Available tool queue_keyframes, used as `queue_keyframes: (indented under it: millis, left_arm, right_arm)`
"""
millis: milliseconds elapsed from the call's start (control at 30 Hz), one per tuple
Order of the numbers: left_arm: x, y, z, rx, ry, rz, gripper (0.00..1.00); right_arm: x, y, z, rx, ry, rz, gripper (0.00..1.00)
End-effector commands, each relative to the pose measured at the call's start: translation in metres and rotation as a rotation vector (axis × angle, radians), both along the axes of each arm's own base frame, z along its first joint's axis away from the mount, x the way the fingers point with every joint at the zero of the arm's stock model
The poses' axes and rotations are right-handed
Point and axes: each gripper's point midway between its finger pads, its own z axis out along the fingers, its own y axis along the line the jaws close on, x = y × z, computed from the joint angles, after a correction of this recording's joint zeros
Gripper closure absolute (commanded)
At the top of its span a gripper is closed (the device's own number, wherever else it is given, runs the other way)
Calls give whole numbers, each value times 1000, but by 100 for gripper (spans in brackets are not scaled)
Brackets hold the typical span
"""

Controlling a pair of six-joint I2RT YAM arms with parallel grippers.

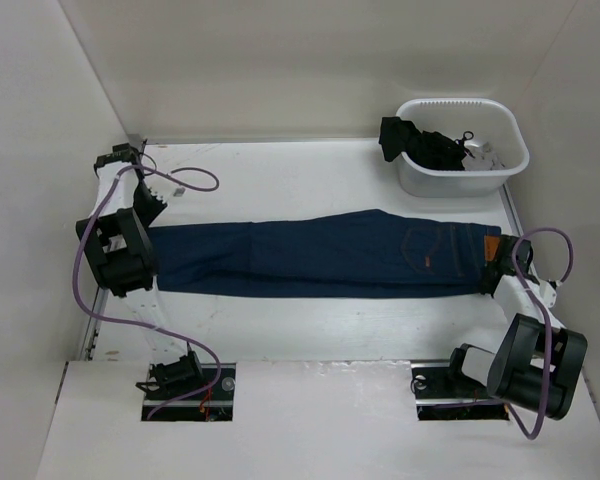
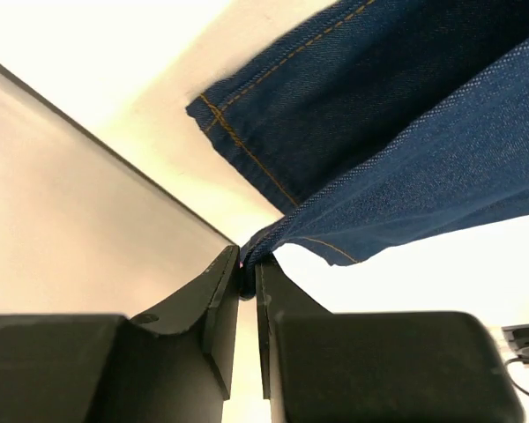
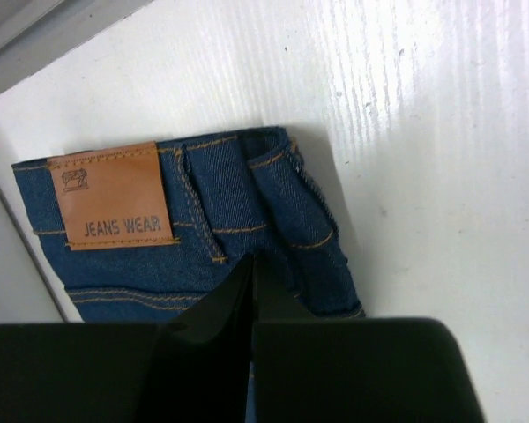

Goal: Fold and stack the trousers
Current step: Fold the trousers

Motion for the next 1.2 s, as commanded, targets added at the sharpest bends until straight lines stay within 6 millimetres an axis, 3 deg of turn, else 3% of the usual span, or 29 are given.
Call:
queue_keyframes:
  millis: [0, 133, 233, 267, 367, 400, 500, 600, 667, 800, 867, 967, 1033, 1167]
  left_arm:
    - [3, 8, 12, 32, 0, -32, 96]
    - [15, 12, -11, 40, 29, -35, 89]
    - [35, 20, -14, 78, -31, -20, 68]
    - [46, 23, -8, 95, -82, -12, 61]
    - [68, 26, 36, 119, -278, -19, 57]
    - [67, 18, 55, 100, -336, -54, 54]
    - [41, -19, 76, 44, -370, -205, 51]
    - [7, -77, 71, -38, -337, -369, 51]
    - [-16, -126, 63, -138, -307, -477, 51]
    - [-69, -201, 27, -271, -162, -666, 52]
    - [-86, -220, 10, -276, -109, -732, 52]
    - [-86, -223, -7, -231, -106, -759, 52]
    - [-77, -219, -15, -205, -137, -751, 52]
    - [-67, -218, -28, -195, -182, -744, 51]
  right_arm:
    - [2, -12, 13, -48, -4, -11, 97]
    - [1, -13, 12, -46, -13, -13, 93]
    - [6, -11, 13, -50, -35, 7, 79]
    - [8, -10, 13, -50, -38, 18, 72]
    - [12, -5, 24, -81, -44, 81, 54]
    - [14, -3, 33, -109, -54, 115, 49]
    - [20, 10, 77, -255, -95, 257, 42]
    - [15, 30, 119, -413, -106, 412, 38]
    - [11, 51, 133, -486, -107, 547, 37]
    - [25, 124, 143, -594, -154, 959, 41]
    - [32, 186, 143, -669, -197, 1276, 42]
    - [19, 277, 132, -759, -237, 1750, 41]
    - [3, 323, 119, -780, -232, 1983, 42]
    - [-14, 375, 95, -808, -236, 2218, 46]
